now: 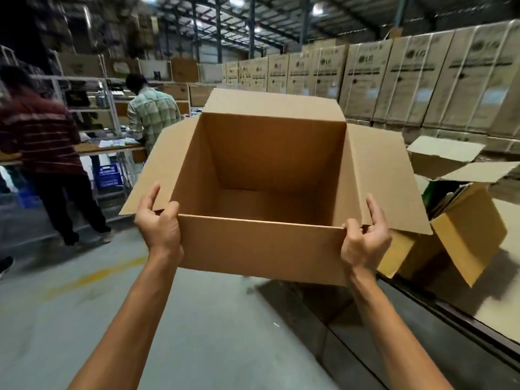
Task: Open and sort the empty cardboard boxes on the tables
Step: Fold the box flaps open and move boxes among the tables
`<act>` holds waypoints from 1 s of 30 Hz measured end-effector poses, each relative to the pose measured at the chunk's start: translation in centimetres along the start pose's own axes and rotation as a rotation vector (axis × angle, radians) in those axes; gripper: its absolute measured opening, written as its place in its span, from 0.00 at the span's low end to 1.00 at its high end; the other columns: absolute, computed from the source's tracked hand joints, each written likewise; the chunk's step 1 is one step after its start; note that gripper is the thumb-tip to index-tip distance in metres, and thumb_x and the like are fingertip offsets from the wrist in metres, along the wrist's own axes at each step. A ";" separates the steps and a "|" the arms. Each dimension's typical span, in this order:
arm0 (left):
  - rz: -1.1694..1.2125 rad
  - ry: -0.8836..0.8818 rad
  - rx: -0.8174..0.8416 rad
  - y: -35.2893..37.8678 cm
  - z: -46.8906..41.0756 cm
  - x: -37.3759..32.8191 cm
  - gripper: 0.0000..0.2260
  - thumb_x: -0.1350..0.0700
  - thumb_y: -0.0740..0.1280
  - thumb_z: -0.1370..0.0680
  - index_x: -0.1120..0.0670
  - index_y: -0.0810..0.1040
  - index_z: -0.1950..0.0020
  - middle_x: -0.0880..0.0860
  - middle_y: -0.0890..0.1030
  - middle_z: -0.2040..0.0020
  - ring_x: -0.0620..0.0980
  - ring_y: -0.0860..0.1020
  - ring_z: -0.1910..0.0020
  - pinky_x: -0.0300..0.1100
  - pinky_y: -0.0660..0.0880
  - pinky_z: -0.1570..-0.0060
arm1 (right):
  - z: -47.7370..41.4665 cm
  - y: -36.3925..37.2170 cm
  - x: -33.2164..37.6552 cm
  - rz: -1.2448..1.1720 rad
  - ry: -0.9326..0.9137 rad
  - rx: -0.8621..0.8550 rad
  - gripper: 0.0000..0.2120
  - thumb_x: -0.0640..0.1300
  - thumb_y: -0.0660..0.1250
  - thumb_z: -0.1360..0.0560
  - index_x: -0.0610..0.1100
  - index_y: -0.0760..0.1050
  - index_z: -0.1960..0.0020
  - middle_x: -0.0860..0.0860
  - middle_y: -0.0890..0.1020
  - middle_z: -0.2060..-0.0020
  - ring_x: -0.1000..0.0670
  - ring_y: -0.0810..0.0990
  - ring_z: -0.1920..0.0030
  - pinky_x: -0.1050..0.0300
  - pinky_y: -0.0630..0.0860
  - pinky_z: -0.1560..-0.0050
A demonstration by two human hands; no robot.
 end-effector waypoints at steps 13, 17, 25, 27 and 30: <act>0.292 0.172 0.206 31.3 -6.4 -2.2 0.28 0.58 0.66 0.34 0.51 0.78 0.33 0.45 0.79 0.37 0.49 0.78 0.36 0.53 0.74 0.34 | -25.8 1.7 -1.0 -0.159 -0.250 -0.201 0.30 0.41 0.62 0.32 0.40 0.73 0.29 0.56 0.82 0.41 0.60 0.73 0.74 0.70 0.66 0.73; 0.335 0.146 0.305 40.5 -6.1 -1.5 0.28 0.58 0.66 0.34 0.51 0.78 0.33 0.46 0.79 0.37 0.52 0.78 0.37 0.50 0.75 0.36 | -30.9 -0.6 -2.5 -0.100 -0.242 -0.323 0.31 0.45 0.62 0.33 0.45 0.75 0.30 0.46 0.85 0.47 0.56 0.75 0.69 0.58 0.76 0.66; 0.397 0.043 0.555 57.3 -4.5 1.6 0.27 0.54 0.66 0.35 0.42 0.77 0.36 0.47 0.79 0.35 0.53 0.78 0.37 0.51 0.77 0.38 | -38.8 -4.8 -5.5 -0.018 -0.249 -0.513 0.31 0.44 0.63 0.34 0.46 0.76 0.31 0.53 0.82 0.42 0.63 0.79 0.59 0.68 0.75 0.53; 0.414 0.003 0.611 61.1 -3.7 2.8 0.27 0.56 0.66 0.33 0.47 0.76 0.32 0.48 0.78 0.34 0.50 0.78 0.38 0.50 0.77 0.38 | -40.8 -5.5 -6.9 0.018 -0.231 -0.549 0.32 0.47 0.63 0.36 0.48 0.76 0.31 0.49 0.82 0.40 0.61 0.81 0.52 0.66 0.76 0.47; 0.424 -0.041 0.680 66.6 -3.2 5.1 0.25 0.60 0.67 0.29 0.53 0.75 0.31 0.49 0.77 0.36 0.50 0.77 0.38 0.49 0.75 0.36 | -43.6 -5.7 -8.3 0.117 -0.193 -0.599 0.31 0.46 0.62 0.34 0.44 0.76 0.31 0.51 0.79 0.36 0.66 0.76 0.46 0.75 0.69 0.44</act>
Point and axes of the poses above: each hand's wrist, its own z-axis away from the middle knuckle, its own y-axis out of the palm, x = y × z, the point moved 7 cm from there along -z, towards the middle knuckle
